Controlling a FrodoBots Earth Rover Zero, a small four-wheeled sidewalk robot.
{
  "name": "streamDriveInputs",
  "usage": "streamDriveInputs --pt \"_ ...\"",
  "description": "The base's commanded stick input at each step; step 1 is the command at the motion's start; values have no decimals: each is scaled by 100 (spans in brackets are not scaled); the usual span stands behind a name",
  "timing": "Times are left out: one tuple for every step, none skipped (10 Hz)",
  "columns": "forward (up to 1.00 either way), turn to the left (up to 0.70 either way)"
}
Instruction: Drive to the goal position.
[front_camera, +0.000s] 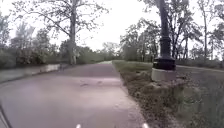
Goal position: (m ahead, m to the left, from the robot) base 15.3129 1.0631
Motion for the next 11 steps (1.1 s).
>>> streamDriveInputs --pt "62 0" --pt "70 0" --pt "70 0" --pt "70 0" --pt "70 0" --pt "70 0" --pt "70 0" --pt "70 0" --pt "70 29" --pt "70 35" --pt "70 35"
